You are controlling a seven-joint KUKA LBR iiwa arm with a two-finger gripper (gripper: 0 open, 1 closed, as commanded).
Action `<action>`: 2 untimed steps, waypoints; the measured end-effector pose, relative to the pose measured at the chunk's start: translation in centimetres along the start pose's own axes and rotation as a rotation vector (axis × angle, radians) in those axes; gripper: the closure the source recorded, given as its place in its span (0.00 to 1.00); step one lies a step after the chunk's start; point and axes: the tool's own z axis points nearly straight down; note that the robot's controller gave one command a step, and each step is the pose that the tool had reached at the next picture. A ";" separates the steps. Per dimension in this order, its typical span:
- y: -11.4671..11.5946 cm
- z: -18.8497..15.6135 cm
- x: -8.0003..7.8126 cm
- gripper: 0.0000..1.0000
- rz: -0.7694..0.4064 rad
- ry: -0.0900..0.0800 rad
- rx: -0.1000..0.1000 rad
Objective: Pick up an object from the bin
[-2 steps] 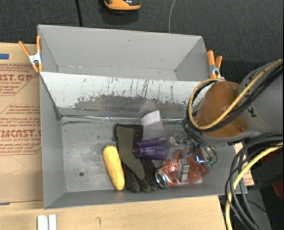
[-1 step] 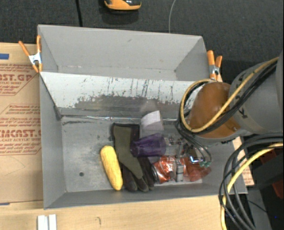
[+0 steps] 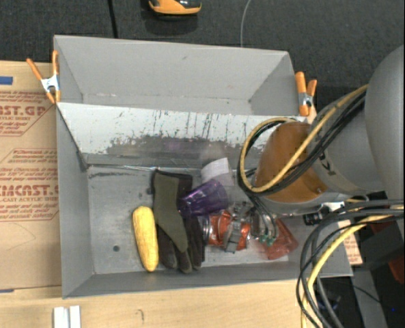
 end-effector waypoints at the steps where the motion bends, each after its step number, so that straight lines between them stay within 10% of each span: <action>1: 0.0 0.0 0.0 1.00 0.000 0.000 0.000; 2: -1.9 -8.4 -2.9 1.00 0.015 -0.004 -0.001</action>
Offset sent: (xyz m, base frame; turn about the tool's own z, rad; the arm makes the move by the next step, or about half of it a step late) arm 0.0235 -0.0263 0.0846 0.0162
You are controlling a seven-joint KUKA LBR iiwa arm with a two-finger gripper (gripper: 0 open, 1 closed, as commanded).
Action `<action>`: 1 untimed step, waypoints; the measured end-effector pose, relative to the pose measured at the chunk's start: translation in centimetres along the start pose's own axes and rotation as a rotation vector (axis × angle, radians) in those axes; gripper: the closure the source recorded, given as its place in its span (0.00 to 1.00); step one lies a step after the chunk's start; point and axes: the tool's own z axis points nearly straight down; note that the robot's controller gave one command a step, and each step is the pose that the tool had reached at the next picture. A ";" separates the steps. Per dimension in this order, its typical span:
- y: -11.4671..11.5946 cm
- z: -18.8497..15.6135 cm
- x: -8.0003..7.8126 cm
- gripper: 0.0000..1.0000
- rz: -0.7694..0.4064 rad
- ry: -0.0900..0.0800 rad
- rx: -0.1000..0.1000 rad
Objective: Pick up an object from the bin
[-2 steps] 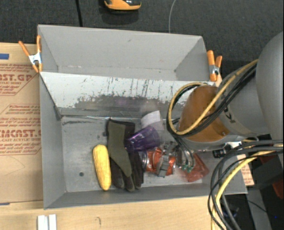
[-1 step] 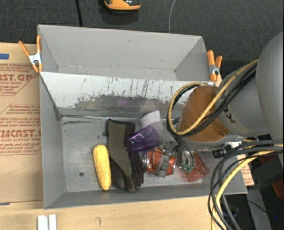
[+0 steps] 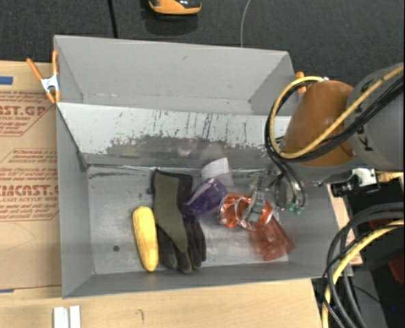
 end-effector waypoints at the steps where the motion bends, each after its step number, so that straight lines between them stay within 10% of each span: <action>1: 0.0 0.0 0.0 1.00 0.000 0.000 0.000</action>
Offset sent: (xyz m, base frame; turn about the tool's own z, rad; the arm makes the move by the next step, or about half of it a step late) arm 0.0070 0.0028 0.1163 0.0401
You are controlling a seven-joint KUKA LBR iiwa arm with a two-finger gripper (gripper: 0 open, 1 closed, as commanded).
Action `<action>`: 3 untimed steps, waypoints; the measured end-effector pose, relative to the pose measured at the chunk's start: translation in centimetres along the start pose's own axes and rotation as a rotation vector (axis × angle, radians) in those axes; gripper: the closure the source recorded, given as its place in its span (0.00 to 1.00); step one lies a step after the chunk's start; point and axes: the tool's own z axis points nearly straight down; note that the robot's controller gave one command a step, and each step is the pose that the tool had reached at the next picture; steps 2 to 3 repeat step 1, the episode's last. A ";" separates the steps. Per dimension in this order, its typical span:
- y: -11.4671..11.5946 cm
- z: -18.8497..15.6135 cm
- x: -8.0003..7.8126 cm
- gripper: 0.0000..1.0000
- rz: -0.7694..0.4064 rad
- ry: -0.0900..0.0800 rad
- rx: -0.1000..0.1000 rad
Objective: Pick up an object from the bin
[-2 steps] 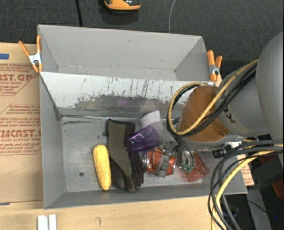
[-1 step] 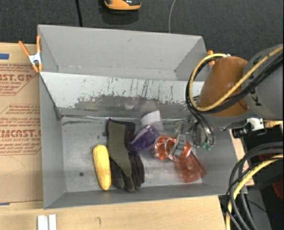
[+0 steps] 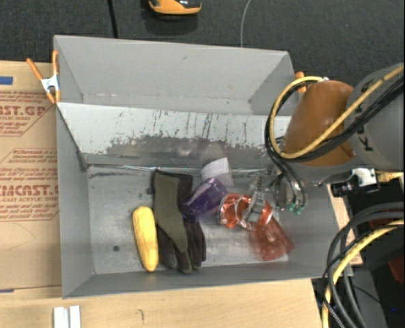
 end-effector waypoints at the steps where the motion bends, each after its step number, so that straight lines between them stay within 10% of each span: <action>1: 0.2 -5.6 -0.2 1.00 0.020 0.005 0.000; 3: 0.2 -5.6 -0.2 1.00 0.020 0.005 0.000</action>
Offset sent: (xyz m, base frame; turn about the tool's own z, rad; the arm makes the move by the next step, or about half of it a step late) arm -0.0441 -0.0164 -0.0869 0.0729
